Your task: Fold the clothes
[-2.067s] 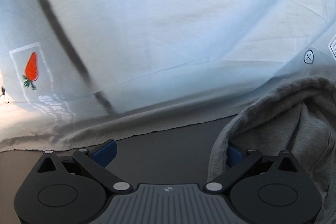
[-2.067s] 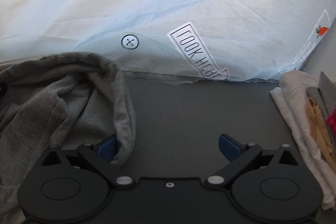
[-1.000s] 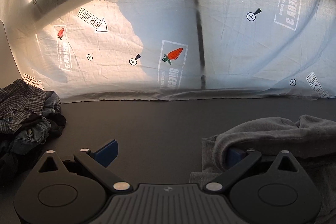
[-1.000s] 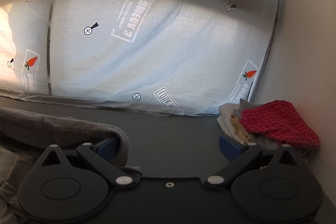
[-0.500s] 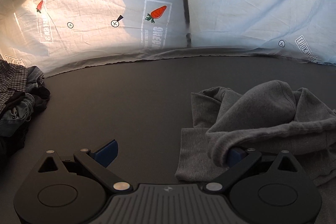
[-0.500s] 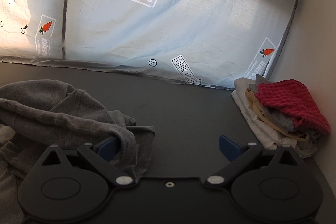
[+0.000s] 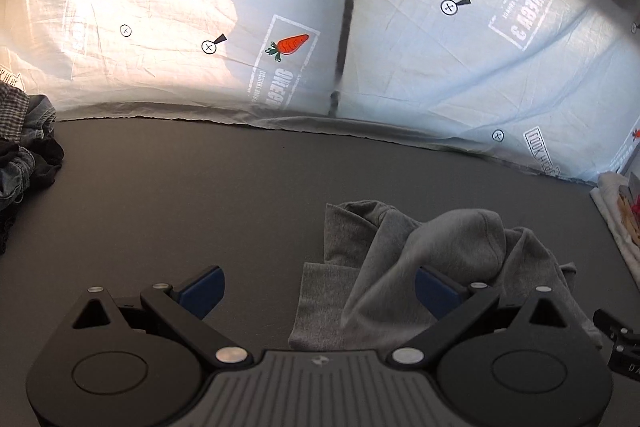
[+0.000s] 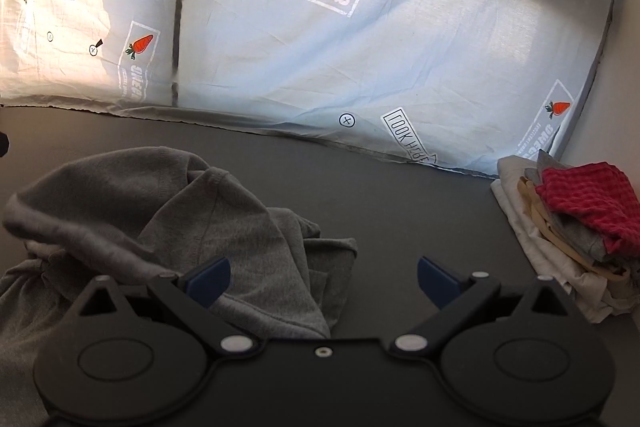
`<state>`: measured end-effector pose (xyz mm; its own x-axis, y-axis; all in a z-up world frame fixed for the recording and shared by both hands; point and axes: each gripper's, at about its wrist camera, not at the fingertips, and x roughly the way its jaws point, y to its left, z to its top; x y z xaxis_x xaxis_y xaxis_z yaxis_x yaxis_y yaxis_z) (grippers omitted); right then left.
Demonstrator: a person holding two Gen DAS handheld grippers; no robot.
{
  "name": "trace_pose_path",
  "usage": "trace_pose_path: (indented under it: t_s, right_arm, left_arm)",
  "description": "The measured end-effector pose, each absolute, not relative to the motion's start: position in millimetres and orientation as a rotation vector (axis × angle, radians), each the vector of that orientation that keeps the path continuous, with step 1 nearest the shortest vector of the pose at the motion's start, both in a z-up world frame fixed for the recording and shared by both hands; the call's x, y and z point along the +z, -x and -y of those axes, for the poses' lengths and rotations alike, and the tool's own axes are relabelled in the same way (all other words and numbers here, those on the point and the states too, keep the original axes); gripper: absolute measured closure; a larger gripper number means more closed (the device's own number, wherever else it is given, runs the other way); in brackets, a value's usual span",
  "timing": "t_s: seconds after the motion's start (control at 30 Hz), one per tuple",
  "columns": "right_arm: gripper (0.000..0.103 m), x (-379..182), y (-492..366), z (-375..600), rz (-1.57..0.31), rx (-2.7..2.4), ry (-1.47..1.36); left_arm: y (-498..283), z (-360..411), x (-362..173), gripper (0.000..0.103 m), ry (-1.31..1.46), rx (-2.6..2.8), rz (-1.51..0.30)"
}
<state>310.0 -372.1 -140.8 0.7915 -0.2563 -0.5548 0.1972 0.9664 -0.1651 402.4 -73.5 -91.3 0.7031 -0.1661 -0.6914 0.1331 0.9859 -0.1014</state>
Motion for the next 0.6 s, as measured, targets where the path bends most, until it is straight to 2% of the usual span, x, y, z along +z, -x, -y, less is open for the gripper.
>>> trace_pose_path:
  t_s: [0.2, 0.6]
  right_arm:
    - [0.002, -147.4, -314.0, 375.3, -0.650, -0.245, 0.088]
    - [0.002, -181.8, -327.9, 378.6, -0.801, -0.268, 0.117]
  left_arm:
    - [-406.1, 79.7, -100.1, 0.002, -0.033, -0.130, -0.785]
    - [-412.6, 117.1, -172.9, 0.002, -0.258, -0.152, -0.947]
